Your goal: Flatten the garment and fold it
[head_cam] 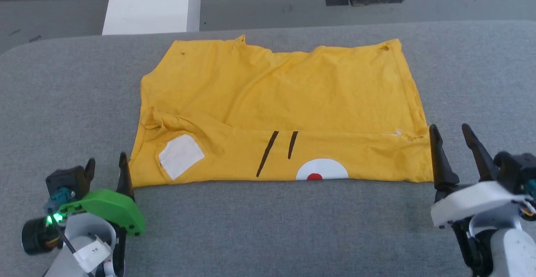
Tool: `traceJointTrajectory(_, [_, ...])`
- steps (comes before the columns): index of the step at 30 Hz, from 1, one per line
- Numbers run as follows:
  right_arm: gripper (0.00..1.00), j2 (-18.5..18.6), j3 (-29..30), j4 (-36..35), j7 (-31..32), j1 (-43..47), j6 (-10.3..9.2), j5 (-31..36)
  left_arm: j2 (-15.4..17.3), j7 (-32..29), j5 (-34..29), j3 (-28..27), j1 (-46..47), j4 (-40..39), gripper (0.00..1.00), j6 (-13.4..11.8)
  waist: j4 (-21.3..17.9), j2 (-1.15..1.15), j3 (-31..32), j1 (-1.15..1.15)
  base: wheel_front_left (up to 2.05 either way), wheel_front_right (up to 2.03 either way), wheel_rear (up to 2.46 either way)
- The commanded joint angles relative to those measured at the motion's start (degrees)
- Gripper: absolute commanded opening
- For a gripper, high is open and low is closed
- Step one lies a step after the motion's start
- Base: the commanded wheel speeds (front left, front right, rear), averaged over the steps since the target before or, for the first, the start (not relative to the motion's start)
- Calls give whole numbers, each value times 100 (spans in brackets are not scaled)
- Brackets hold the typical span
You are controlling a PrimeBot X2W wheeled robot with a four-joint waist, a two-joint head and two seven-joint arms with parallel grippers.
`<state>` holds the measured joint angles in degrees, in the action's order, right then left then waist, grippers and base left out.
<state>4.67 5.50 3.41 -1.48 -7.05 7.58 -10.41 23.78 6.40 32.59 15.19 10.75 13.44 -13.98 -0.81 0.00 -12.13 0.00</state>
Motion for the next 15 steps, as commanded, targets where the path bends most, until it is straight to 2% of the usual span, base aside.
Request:
traceJointTrajectory(1, [100,-53,21,-73,-185,107,-9,39,-8,-149,58,-29,-125,-40,100,-94,-46,0,47,0,0,0,0])
traceJointTrajectory(7, [100,-164,40,-195,-634,337,-9,-16,80,-1001,335,-25,-280,-135,100,-262,-216,0,13,0,0,0,0])
traceJointTrajectory(15, [100,-178,-81,-153,-669,355,-9,-83,147,-2113,730,-97,-202,-66,100,-576,-422,0,-7,0,0,0,0])
